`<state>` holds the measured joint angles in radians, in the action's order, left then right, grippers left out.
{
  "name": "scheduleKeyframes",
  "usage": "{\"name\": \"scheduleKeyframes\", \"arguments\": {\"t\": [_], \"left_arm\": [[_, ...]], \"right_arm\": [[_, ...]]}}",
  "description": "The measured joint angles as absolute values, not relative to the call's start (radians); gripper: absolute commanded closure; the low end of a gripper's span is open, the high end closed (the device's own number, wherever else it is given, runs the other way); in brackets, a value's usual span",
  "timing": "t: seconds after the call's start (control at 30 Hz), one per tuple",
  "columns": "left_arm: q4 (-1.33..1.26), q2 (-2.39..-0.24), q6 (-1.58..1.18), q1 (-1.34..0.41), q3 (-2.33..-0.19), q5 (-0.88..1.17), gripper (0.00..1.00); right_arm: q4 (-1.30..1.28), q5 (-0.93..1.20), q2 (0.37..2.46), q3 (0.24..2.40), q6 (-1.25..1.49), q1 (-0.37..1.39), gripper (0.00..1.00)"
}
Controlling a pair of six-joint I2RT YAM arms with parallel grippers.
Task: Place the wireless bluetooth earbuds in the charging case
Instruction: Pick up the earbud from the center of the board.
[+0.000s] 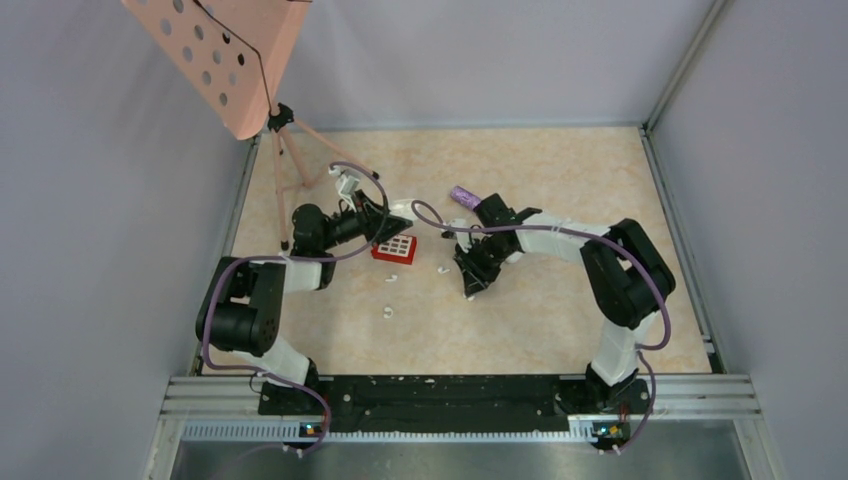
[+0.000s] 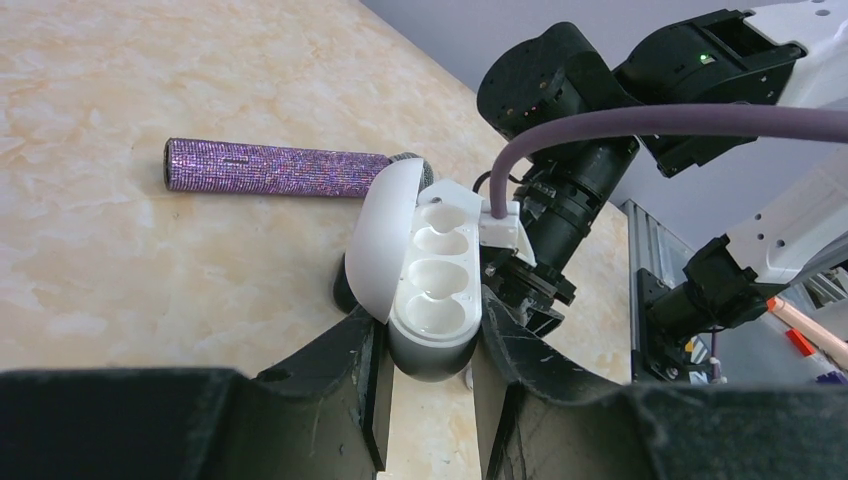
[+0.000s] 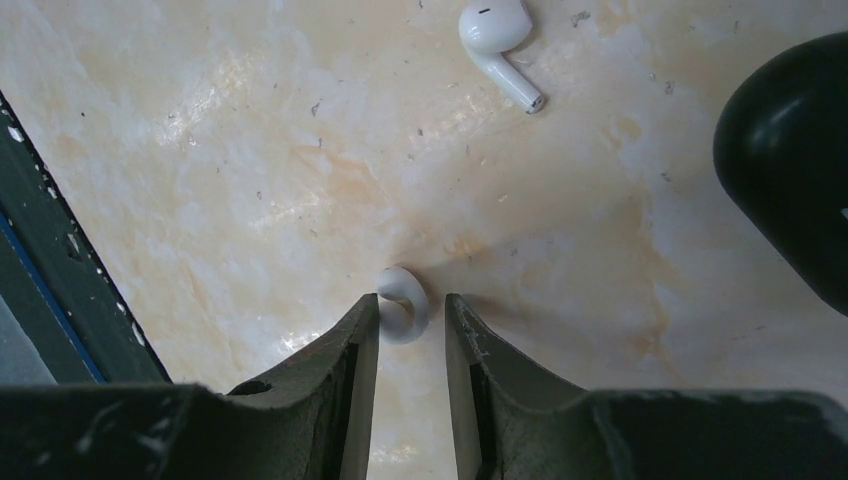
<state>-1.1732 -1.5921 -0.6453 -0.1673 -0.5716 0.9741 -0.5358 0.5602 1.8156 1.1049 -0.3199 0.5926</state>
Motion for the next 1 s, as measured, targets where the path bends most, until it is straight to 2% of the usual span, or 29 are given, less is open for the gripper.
{"name": "scheduleKeyframes", "arguments": {"t": [0.13, 0.2, 0.37, 0.57, 0.87, 1.0], "left_arm": [[-1.173, -1.592, -0.646, -0.164, -0.572, 0.974, 1.0], [-1.173, -1.592, -0.646, -0.164, -0.572, 0.974, 1.0], [-1.173, -1.592, -0.646, -0.164, -0.572, 0.974, 1.0], [-1.172, -1.592, -0.645, -0.164, -0.572, 0.975, 1.0], [-1.243, -1.665, -0.687, -0.172, -0.572, 1.002, 1.0], [-1.285, -1.703, -0.709, -0.211, -0.584, 1.04, 1.0]], "right_arm": [[-0.535, 0.55, 1.816, 1.105, -0.318, 0.61, 0.7], [-0.535, 0.546, 1.816, 1.105, -0.316, 0.616, 0.73], [-0.535, 0.547, 1.816, 1.105, -0.308, 0.619, 0.91], [-0.555, 0.541, 1.794, 1.107, -0.312, 0.619, 1.0], [-0.647, 0.535, 1.565, 1.151, -0.433, 0.619, 1.0], [-0.686, 0.547, 1.453, 1.259, -0.533, 0.619, 1.0]]}}
